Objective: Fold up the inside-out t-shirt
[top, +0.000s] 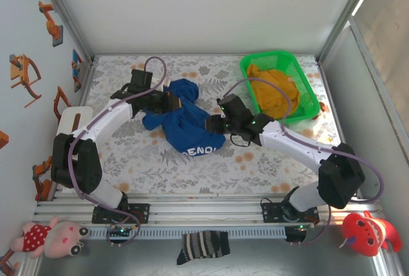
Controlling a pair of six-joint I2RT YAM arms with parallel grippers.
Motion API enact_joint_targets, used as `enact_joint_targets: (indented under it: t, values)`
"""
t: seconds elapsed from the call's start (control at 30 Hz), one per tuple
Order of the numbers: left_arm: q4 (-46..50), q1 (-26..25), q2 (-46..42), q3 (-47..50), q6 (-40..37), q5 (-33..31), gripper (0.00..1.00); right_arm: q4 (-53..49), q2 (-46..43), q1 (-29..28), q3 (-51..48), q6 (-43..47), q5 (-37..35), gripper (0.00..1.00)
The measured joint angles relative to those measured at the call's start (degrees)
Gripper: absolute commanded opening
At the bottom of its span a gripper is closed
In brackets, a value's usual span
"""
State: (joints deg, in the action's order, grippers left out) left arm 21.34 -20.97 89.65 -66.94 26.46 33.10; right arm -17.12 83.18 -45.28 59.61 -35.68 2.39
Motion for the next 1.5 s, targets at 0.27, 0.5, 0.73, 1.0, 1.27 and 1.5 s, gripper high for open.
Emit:
enact_joint_targets:
  t: [0.27, 0.5, 0.73, 1.0, 1.27, 1.5]
  values:
    - [-1.2, 0.0, -0.11, 0.0, 0.48, 0.9, 0.0, 2.89, 10.34, -3.34, 9.03, 2.99, 1.66, 0.49]
    - [-1.18, -0.07, -0.11, -0.02, 0.85, 1.07, 0.0, 4.94, 17.38, -3.48, 13.44, 3.41, 3.06, 0.5]
    - [-1.31, -0.33, -0.11, -0.48, 1.38, 1.44, 0.0, 6.27, 24.72, -3.69, 18.6, 3.74, 2.05, 0.23]
    - [-1.31, 1.27, -0.11, -0.22, 1.99, 0.17, 0.0, 7.61, 22.05, -2.19, 15.93, 3.65, 2.08, 0.0]
    - [-4.13, 6.58, 2.47, 4.07, 3.93, 1.31, 0.16, 12.28, 4.83, -1.42, 5.88, 3.89, 5.42, 0.0]
    - [-5.53, 10.27, 4.5, 7.45, 4.87, -3.15, 0.7, 14.8, 2.47, -0.96, 1.38, 3.85, 5.75, 0.0]
